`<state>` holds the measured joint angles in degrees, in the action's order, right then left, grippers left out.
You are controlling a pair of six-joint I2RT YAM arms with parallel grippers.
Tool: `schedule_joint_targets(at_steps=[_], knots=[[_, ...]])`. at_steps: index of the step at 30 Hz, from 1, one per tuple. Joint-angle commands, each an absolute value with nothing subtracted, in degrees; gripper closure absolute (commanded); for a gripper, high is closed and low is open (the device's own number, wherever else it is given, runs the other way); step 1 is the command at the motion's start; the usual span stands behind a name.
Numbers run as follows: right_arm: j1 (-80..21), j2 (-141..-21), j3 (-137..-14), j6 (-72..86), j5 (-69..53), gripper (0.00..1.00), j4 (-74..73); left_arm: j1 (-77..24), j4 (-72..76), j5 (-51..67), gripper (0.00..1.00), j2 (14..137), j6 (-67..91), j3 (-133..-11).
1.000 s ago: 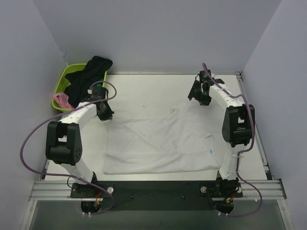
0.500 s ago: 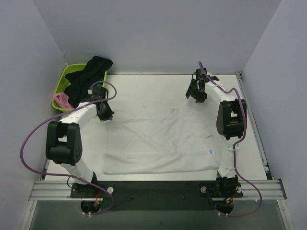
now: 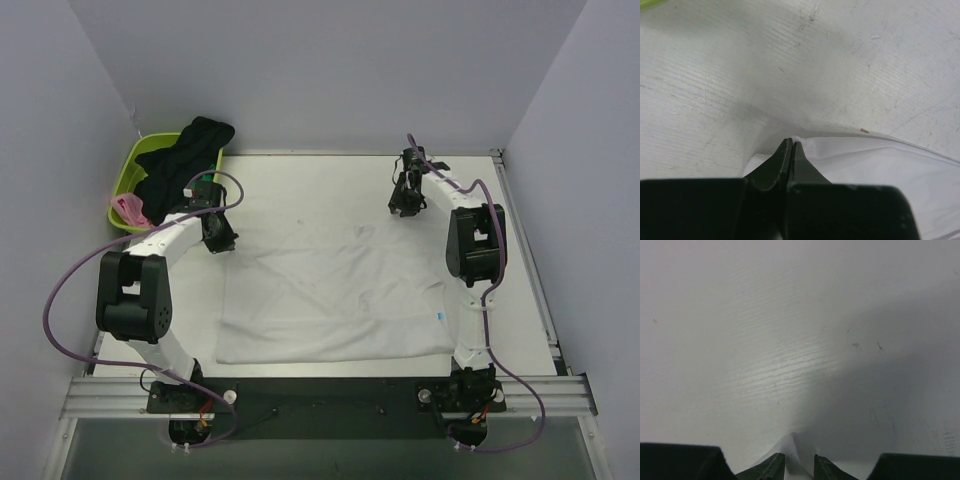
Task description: Fold and stack the t-shirts
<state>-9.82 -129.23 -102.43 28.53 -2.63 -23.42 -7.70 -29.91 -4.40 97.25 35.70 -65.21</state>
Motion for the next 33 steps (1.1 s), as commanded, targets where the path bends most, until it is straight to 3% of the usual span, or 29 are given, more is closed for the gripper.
schedule_joint_targets(at_steps=[1, 8, 10, 19, 33], knots=[[-10.3, -129.8, -104.6, 28.7, -2.7, 0.79, -24.6, -7.4, -28.4, -4.7, 1.0, 97.3, 35.7, -65.2], [-10.3, -130.3, -104.8, 28.4, -2.7, 0.91, -24.7, -7.4, -28.4, -4.8, 1.0, 97.3, 35.7, -65.0], [-10.3, -130.1, -104.6, 28.5, -2.5, 1.0, -24.8, -7.3, -28.6, -4.9, 1.0, 97.3, 35.7, -65.0], [-10.3, -121.6, -98.4, 28.2, -1.9, 1.0, -23.4, -7.3, -28.9, -4.9, 1.0, 94.9, 35.2, -65.0], [-9.6, -94.9, -80.4, 28.7, 1.5, 1.0, -20.1, -6.9, -30.8, -4.1, 1.0, 89.0, 33.8, -64.7]])
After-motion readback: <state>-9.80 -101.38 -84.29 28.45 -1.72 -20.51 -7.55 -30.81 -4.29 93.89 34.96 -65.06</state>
